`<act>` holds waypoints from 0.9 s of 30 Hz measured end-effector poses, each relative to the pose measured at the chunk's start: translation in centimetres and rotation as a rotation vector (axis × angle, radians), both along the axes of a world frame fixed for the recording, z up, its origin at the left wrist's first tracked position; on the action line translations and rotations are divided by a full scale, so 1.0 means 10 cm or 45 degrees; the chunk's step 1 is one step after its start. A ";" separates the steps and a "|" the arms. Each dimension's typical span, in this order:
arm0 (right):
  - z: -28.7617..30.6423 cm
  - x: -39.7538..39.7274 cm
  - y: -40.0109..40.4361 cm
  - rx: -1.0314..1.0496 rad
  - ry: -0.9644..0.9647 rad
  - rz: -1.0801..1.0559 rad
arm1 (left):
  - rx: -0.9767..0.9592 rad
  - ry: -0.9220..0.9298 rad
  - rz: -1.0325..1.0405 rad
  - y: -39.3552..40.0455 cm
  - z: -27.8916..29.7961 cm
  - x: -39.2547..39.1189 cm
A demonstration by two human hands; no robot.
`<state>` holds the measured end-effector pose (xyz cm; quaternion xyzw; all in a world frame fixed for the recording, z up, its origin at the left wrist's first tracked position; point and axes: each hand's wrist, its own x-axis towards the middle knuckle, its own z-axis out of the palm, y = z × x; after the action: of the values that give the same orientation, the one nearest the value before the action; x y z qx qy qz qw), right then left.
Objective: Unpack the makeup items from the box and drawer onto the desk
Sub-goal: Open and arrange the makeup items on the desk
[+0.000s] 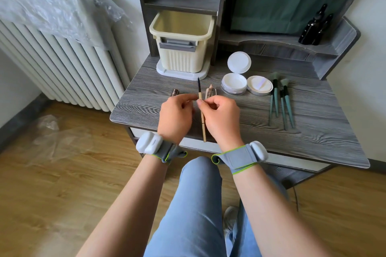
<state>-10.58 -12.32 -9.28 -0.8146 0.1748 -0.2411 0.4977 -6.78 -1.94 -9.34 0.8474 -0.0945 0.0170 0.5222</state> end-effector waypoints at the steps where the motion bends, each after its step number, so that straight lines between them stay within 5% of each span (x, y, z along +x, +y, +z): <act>1: 0.01 0.03 0.03 -0.029 -0.003 -0.017 | 0.060 -0.028 0.000 0.01 0.00 0.00; 13: 0.01 0.27 0.19 -0.326 0.281 -0.080 | 0.496 -0.188 -0.019 0.00 -0.14 0.17; 27: 0.16 0.42 0.25 -0.781 0.501 -0.009 | 0.408 -0.244 -0.062 0.08 -0.15 0.17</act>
<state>-6.37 -9.85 -7.67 -0.9562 0.1894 -0.1227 0.1864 -5.10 -1.11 -10.88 0.9117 -0.1656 0.0697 0.3693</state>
